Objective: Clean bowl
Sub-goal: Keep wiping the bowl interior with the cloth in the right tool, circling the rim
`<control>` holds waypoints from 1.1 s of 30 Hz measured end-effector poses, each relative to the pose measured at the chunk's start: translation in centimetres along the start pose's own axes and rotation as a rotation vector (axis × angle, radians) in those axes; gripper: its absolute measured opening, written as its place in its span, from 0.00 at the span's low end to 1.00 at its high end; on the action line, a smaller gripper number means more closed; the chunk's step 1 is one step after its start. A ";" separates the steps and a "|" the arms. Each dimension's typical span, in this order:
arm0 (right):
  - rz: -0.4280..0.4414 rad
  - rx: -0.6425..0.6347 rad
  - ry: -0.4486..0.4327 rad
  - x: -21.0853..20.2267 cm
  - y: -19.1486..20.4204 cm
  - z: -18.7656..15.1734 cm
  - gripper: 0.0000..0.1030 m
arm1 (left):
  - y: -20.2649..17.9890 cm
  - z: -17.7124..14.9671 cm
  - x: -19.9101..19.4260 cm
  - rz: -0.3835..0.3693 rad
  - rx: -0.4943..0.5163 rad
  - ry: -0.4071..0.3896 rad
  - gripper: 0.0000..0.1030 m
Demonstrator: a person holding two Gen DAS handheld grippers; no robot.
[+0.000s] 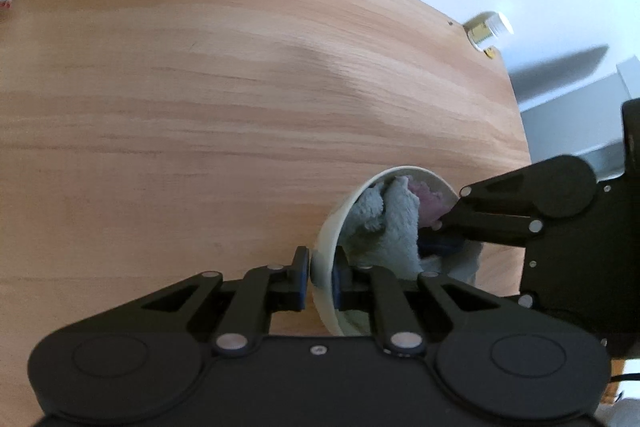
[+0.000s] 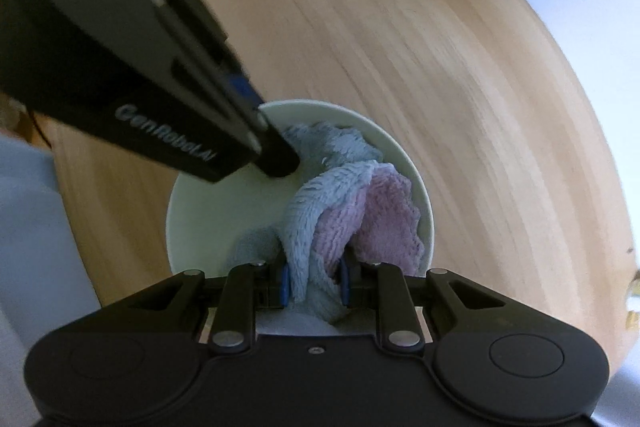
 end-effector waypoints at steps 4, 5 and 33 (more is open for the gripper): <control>0.181 0.268 -0.139 -2.1 -2.6 -0.4 0.24 | 0.1 0.0 0.1 -0.001 -0.023 0.000 0.10; 0.212 0.303 -0.159 -2.7 -3.0 -0.5 0.24 | 0.1 0.0 0.1 -0.004 -0.031 0.001 0.10; 0.138 0.036 -0.068 -4.5 -2.3 -4.8 0.24 | -0.8 0.3 -0.1 0.017 0.010 -0.007 0.10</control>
Point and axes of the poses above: each gripper's, at about its wrist camera, not at the fingertips, and x roughly the way its jaws point, y to its left, z to its top, the point moved 2 cm from there along x, roughly the way its jaws point, and after that the axes turned 9 degrees about z, right-handed, at the moved point
